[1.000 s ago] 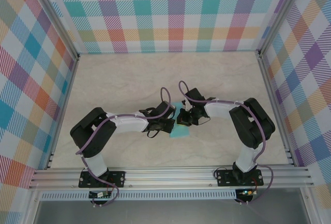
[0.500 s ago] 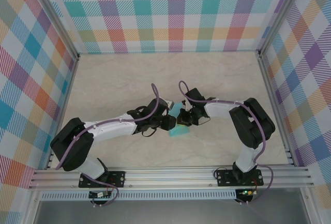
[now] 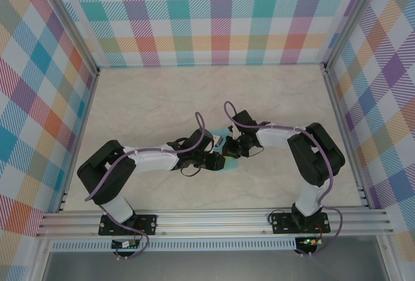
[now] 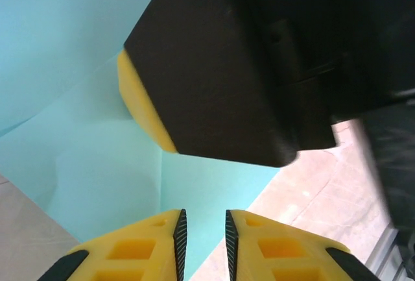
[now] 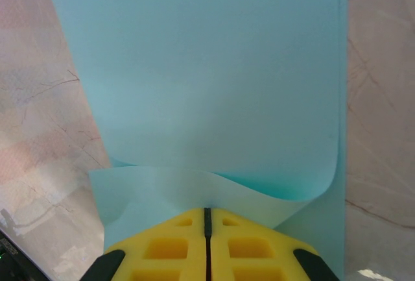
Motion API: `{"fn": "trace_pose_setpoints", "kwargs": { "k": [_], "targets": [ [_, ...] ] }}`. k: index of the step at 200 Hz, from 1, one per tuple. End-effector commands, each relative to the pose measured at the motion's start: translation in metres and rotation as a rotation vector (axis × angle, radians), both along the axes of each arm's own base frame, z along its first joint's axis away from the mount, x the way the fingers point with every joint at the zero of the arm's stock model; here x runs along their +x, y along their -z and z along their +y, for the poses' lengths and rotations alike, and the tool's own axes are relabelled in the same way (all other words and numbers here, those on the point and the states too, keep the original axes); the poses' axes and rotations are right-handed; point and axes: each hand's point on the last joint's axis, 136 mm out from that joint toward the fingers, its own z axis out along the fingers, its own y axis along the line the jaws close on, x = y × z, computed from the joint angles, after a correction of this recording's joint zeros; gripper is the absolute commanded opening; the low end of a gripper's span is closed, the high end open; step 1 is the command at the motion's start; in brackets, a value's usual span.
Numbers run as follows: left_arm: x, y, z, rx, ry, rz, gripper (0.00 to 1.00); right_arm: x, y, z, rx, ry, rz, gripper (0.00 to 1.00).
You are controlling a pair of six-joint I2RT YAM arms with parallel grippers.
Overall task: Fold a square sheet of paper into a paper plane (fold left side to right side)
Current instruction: Fold the triangle a second time at the center of the table.
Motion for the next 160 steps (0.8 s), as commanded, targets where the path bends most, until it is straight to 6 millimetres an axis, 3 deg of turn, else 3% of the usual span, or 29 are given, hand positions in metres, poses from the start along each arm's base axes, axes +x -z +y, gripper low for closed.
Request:
{"fn": "trace_pose_setpoints", "kwargs": {
  "k": [1, 122, 160],
  "targets": [
    [0.002, 0.008, 0.002, 0.002, -0.010, 0.012, 0.24, -0.015, 0.018, -0.014, -0.093, -0.008, 0.064, 0.07],
    [-0.005, 0.039, 0.025, 0.121, -0.040, 0.043, 0.20, -0.014, 0.017, -0.014, -0.103, -0.018, 0.060, 0.07],
    [-0.009, 0.046, 0.032, 0.155, -0.037, 0.059, 0.15, -0.009, 0.002, -0.005, -0.041, -0.037, 0.019, 0.08]
  ]
}}
